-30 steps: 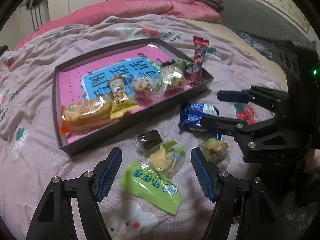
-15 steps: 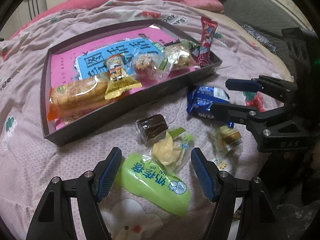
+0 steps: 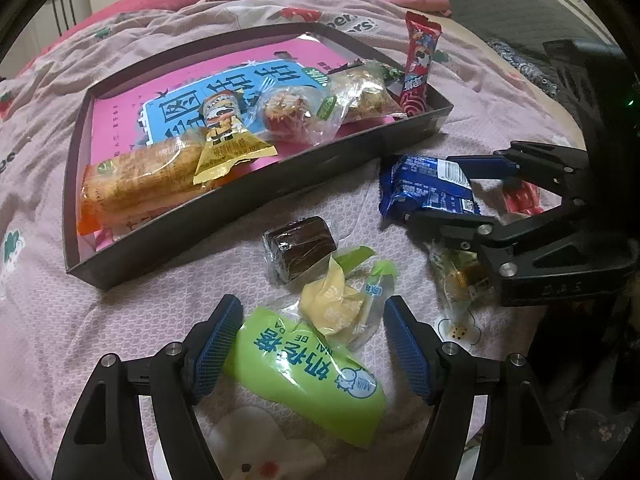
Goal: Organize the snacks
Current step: 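Grasp the blue biscuit pack with the right tool while the left tool grasps the green cake pack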
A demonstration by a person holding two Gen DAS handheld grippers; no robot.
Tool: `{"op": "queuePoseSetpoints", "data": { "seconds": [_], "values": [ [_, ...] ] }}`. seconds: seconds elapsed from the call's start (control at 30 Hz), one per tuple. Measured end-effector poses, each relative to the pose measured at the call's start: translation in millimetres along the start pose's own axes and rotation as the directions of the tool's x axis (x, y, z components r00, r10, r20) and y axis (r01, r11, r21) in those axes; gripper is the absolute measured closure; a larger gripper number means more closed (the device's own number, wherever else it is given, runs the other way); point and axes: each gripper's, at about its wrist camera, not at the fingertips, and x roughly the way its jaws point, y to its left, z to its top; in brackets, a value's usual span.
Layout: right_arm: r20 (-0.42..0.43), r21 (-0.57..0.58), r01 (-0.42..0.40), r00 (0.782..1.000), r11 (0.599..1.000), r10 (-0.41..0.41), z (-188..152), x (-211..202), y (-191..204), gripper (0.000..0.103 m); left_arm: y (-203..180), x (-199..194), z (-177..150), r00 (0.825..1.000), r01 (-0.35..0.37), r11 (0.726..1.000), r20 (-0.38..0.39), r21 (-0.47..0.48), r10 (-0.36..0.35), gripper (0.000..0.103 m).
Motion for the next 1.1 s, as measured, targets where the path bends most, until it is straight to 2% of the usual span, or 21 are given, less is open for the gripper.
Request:
{"op": "queuePoseSetpoints", "data": {
  "seconds": [0.23,0.33,0.47,0.57,0.73,0.8,0.97,1.1],
  "values": [
    [0.002,-0.048,0.001,1.000,0.999,-0.001,0,7,2,0.032,0,6,2,1.000,0.000,1.000,-0.015,-0.004,0.000,0.028],
    [0.006,-0.059,-0.016,1.000,0.998,0.017,1,7,2,0.041,-1,7,2,1.000,-0.009,1.000,-0.017,0.001,0.009,0.027],
    [0.010,-0.060,-0.024,1.000,0.998,0.025,1,5,3,0.044,-3,8,3,0.999,-0.022,1.000,-0.023,0.000,0.022,0.028],
    [0.014,-0.050,-0.034,0.999,0.998,0.035,1,3,1,0.045,-3,7,3,0.999,-0.039,0.999,-0.021,-0.004,0.039,0.037],
    [0.031,-0.042,-0.044,0.999,0.998,0.045,0,-3,0,0.046,-2,4,2,1.000,-0.015,1.000,-0.017,-0.014,0.015,0.051],
    [0.042,-0.038,-0.060,0.997,0.997,0.061,0,-7,-1,0.046,-2,1,2,1.000,0.002,1.000,-0.017,-0.012,-0.003,0.062],
    [0.070,-0.032,-0.088,0.993,0.996,0.090,0,-16,0,0.047,-2,-8,1,1.000,0.028,0.999,-0.008,-0.027,-0.028,0.068],
    [0.104,-0.014,-0.121,0.987,0.993,0.122,2,-25,-3,0.047,-1,-18,0,0.999,0.039,0.998,0.003,-0.046,-0.039,0.068]
  ]
}}
